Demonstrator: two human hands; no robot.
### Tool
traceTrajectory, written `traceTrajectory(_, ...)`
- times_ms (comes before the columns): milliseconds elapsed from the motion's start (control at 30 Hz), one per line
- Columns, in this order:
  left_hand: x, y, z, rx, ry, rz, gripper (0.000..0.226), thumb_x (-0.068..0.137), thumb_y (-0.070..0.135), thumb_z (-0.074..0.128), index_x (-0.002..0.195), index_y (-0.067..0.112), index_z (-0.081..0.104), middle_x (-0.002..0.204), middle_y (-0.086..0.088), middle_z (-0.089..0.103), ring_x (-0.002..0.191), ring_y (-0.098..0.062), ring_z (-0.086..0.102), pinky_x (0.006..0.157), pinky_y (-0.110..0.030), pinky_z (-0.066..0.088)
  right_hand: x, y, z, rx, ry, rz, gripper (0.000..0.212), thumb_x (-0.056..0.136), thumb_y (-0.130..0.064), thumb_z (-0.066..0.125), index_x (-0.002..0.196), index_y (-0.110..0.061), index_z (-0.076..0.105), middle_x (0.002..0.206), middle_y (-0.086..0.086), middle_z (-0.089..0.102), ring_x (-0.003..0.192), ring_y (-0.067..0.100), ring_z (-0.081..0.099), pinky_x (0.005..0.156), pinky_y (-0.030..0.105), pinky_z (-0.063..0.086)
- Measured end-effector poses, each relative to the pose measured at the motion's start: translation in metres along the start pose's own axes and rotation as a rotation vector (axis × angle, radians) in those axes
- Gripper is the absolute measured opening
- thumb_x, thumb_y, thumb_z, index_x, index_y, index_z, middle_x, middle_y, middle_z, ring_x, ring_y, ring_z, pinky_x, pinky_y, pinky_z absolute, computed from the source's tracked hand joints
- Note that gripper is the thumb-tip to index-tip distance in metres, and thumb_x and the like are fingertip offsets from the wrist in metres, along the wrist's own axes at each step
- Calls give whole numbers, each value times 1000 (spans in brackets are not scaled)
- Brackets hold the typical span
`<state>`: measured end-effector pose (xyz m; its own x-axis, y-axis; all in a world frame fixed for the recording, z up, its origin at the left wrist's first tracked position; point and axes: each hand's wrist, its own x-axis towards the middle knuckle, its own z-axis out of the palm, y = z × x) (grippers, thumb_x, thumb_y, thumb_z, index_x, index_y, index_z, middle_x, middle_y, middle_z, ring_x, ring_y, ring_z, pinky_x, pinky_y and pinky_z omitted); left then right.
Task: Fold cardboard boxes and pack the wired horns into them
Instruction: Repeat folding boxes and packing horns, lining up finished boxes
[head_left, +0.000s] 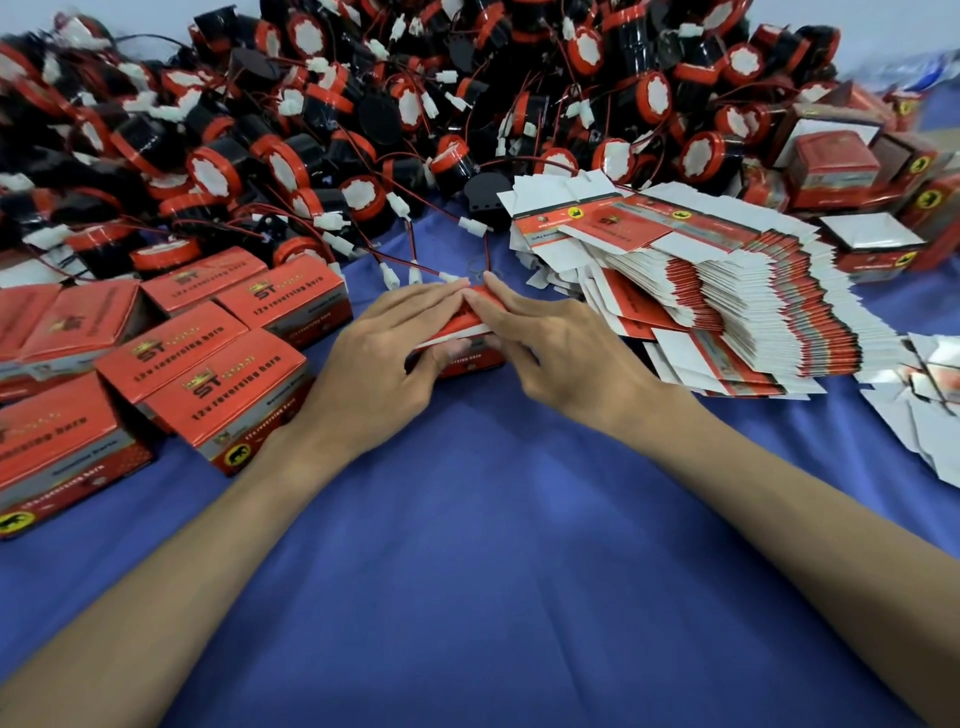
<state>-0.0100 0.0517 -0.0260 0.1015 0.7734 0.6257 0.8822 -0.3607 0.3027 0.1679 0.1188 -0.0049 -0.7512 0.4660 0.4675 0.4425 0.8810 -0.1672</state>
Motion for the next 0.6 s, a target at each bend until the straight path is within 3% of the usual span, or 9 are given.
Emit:
traceTrajectory(100, -1, 0, 0, 3, 37, -2, 38, 88, 9, 64, 124, -3, 62, 127, -8, 60, 121, -24, 54, 110, -25, 34, 0, -4, 5, -64, -57, 25, 49, 94, 2, 48, 142, -7, 43, 147, 18, 41, 92, 49, 63, 62, 52, 52)
traceTrajectory(167, -1, 0, 0, 5, 43, -8, 35, 88, 5, 65, 122, -3, 63, 125, -10, 62, 122, -26, 54, 109, -31, 37, 1, -4, 9, -134, -135, 62, 53, 97, -3, 40, 149, -13, 31, 156, 9, 30, 112, 45, 57, 71, 51, 51)
traceTrajectory(267, 0, 2, 1, 9, 51, -27, 32, 87, 2, 64, 119, -3, 65, 123, -11, 65, 123, -29, 56, 107, -39, 42, 1, -3, 10, -87, -147, 66, 53, 98, -5, 41, 149, -12, 29, 157, 10, 26, 127, 41, 47, 80, 53, 51)
traceTrajectory(367, 0, 3, 2, 31, 74, -17, 31, 86, 1, 64, 116, -5, 66, 121, -13, 65, 121, -31, 57, 104, -44, 45, 0, -3, 12, -21, -174, 65, 52, 100, -9, 40, 150, -8, 25, 159, 11, 17, 146, 28, 21, 96, 51, 47)
traceTrajectory(467, -1, 3, 2, 66, 79, -12, 31, 87, 2, 62, 117, -5, 65, 121, -15, 65, 121, -33, 57, 104, -45, 45, -1, -5, 14, 25, -155, 26, 51, 100, -6, 41, 148, -1, 26, 160, 10, 12, 148, 22, 13, 107, 44, 40)
traceTrajectory(600, -2, 7, 4, 166, 39, 4, 33, 91, 9, 58, 121, -5, 64, 126, -17, 63, 122, -35, 57, 103, -54, 43, -5, -7, 12, 64, -137, 50, 57, 98, -9, 45, 151, -7, 22, 160, 1, 14, 146, 19, 21, 103, 44, 43)
